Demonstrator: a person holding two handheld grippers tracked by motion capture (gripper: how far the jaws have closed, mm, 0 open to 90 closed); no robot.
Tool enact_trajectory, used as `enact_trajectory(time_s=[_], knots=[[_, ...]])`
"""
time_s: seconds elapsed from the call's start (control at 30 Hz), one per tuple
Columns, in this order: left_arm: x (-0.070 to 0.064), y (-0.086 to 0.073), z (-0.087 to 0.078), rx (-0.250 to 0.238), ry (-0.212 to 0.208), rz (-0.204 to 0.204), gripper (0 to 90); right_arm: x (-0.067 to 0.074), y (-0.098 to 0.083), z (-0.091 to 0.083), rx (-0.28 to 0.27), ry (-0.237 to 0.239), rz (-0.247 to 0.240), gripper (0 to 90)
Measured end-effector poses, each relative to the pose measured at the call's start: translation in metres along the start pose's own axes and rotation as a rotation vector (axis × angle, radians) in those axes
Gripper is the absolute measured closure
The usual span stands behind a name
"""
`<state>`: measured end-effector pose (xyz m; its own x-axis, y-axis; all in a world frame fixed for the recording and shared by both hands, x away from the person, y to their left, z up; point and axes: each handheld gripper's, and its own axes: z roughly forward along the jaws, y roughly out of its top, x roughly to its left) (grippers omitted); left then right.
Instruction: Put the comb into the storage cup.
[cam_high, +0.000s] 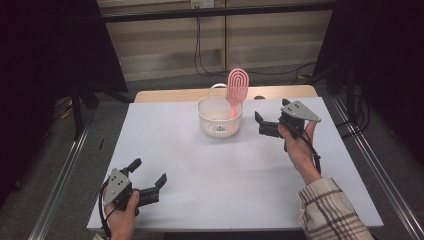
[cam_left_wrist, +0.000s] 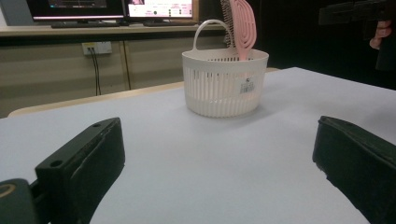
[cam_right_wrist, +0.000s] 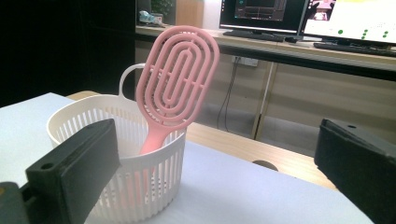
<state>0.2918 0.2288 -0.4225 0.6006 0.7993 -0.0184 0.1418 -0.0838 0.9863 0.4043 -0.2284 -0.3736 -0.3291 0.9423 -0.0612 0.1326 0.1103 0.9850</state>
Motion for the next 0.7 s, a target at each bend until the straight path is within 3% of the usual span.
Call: enact_trajectory(time_s=[0.07, 0.33, 0.47, 0.7], knots=[[0.001, 0.000, 0.000, 0.005, 0.001, 0.004, 2.4, 0.001, -0.001, -0.003, 0.001, -0.027, -0.013, 0.0], [0.001, 0.000, -0.001, -0.001, 0.005, -0.004, 2.4, 0.001, -0.010, -0.017, 0.009, -0.023, -0.005, 0.0], [0.001, 0.000, -0.001, -0.008, 0.008, -0.004, 2.5, 0.000, -0.013, -0.024, 0.021, -0.005, 0.031, 0.0], [0.001, 0.000, -0.002, -0.010, 0.011, -0.005, 2.4, 0.002, -0.017, -0.039, 0.014, 0.007, 0.015, 0.0]])
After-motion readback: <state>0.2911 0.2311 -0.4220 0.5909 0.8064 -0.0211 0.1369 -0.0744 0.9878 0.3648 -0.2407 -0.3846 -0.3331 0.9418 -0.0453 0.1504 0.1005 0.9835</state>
